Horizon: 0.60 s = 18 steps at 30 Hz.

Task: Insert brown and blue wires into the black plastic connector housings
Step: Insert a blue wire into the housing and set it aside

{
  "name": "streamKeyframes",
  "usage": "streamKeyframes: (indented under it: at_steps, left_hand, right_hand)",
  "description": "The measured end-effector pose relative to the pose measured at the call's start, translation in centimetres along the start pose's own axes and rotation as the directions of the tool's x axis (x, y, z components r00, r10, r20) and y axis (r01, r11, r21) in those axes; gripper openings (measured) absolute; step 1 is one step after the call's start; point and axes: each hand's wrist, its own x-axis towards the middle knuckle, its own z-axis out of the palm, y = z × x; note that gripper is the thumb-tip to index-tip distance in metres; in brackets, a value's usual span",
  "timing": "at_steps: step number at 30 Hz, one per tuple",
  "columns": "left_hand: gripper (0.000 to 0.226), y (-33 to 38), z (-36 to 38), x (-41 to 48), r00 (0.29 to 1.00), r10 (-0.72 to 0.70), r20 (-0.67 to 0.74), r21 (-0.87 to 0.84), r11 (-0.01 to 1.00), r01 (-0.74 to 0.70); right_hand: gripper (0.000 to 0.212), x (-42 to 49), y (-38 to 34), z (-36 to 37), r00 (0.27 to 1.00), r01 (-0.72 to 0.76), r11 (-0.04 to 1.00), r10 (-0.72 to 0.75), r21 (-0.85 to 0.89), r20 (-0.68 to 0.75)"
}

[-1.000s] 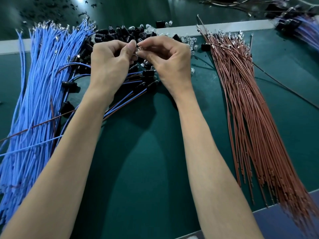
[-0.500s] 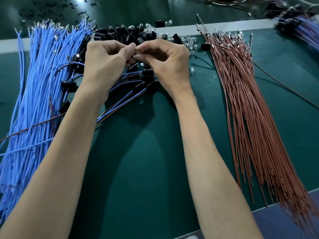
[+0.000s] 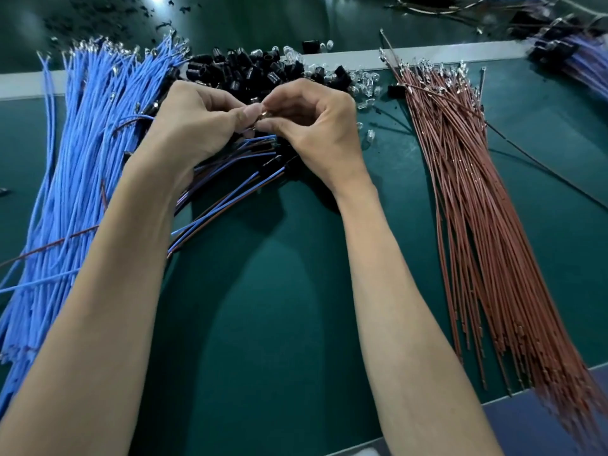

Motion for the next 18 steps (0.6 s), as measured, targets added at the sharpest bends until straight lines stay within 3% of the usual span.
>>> streamKeyframes:
  at_steps: [10, 14, 18]
  left_hand:
    - [0.025, 0.3, -0.6, -0.2, 0.996, -0.047, 0.073, 0.018, 0.999, 0.046]
    - [0.024, 0.5, -1.2, -0.5, 0.988, -0.010, 0.157, 0.022, 1.000, 0.006]
    - [0.030, 0.8, -1.0, -0.4, 0.993, 0.067, 0.096, 0.084, 0.994, -0.075]
  right_hand:
    - [0.027, 0.1, -0.5, -0.2, 0.995, -0.047, 0.992, 0.035, 0.121, 0.098]
    - [0.029, 0.2, -0.7, -0.4, 0.996, -0.033, 0.993, 0.023, 0.116, 0.085]
    - [0.025, 0.3, -0.5, -0.9, 0.999, -0.044, 0.997, 0.043, 0.070, 0.028]
